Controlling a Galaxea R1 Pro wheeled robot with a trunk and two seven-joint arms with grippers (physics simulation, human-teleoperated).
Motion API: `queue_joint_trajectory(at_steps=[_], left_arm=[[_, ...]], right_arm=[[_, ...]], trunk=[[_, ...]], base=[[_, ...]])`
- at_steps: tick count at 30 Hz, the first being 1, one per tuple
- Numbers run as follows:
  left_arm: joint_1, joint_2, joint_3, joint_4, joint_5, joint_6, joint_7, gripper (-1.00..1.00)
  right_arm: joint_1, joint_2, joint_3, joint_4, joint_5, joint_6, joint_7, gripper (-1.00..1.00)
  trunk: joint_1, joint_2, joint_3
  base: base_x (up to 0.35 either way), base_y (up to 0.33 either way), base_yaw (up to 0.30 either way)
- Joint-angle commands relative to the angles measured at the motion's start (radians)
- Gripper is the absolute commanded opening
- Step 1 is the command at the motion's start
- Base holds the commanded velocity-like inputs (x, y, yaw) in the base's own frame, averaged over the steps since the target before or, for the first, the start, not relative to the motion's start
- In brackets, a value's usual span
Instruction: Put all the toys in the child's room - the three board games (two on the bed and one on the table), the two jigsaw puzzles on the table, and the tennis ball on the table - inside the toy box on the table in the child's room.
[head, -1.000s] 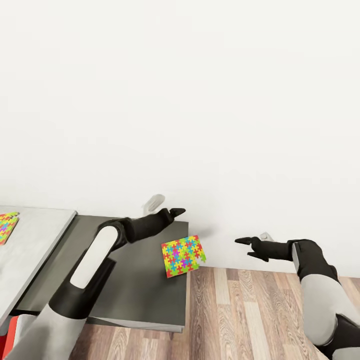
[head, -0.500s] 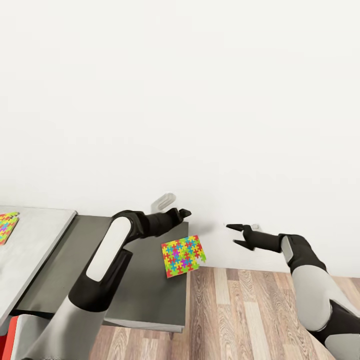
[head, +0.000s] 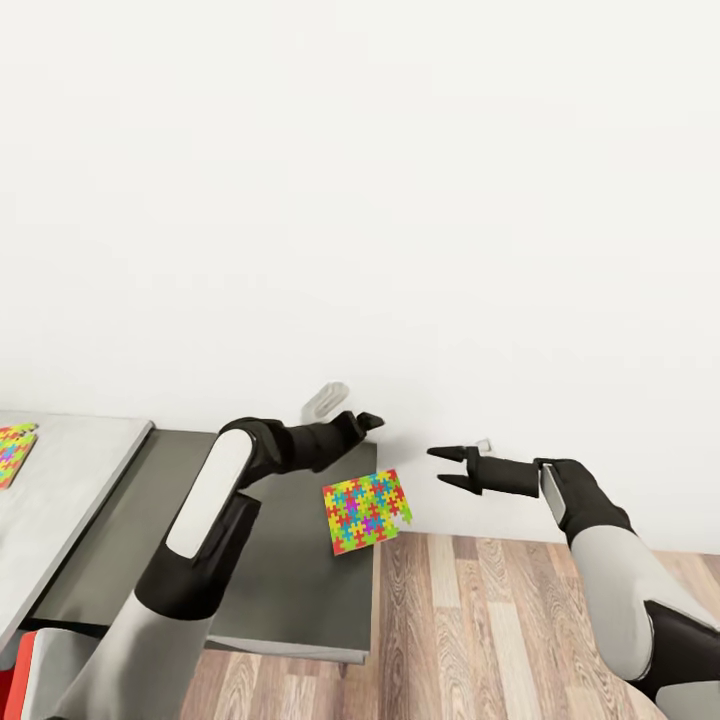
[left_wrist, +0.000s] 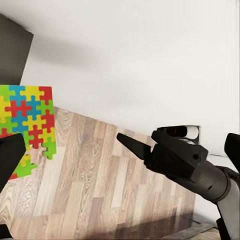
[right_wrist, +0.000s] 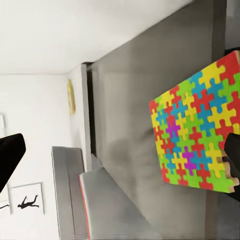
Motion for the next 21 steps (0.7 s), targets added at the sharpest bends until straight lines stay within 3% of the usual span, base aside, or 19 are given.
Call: queue_joint_trajectory(at_steps=[1,11,21], left_arm=[[-0.001,0.000,0.001,-0.001,0.008,0.002,0.010,1.00],[0.011,0.005,0.010,-0.001,0.027,0.002,-0.079,1.00],[0.012,0.006,0.010,-0.001,0.030,0.002,-0.099,1.00]], right_arm=[[-0.001,0.001,-0.005,0.000,0.011,0.007,0.008,1.00],[-0.008,-0.002,0.034,0.005,-0.022,0.008,0.087,1.00],[-0.010,-0.005,0.042,0.002,-0.033,0.006,0.115,1.00]], trunk=[[0.001,-0.002,-0.003],[0.001,-0.002,-0.017],[0.001,-0.002,-0.033]], base=[[0.000,0.000,0.000],[0.000,0.000,0.000],[0.000,0.000,0.000]])
